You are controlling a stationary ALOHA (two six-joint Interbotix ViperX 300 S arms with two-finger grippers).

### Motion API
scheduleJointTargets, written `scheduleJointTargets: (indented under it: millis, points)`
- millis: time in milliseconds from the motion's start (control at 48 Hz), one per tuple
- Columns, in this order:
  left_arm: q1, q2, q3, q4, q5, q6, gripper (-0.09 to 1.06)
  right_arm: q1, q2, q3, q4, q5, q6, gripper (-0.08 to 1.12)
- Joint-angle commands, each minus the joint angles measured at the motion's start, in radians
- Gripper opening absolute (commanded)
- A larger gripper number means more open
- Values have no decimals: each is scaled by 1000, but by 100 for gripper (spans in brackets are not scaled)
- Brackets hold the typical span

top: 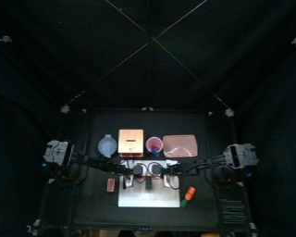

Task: Cut the sushi into 4 pieces with the knife
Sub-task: Cut the sushi into 4 pieces

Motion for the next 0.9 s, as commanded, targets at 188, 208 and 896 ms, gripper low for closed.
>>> scheduleJointTargets:
  millis: [188,208,896]
  points:
    - [23,5,9,21,9,0,27,-48,-9,9,-25,-8,0,21]
    - [26,3,9,23,11,0,27,-51,-11,9,-26,-9,0,21]
    - [64,-143,29,72,8,0,27,-63,-158,-21,-40,-9,0,21]
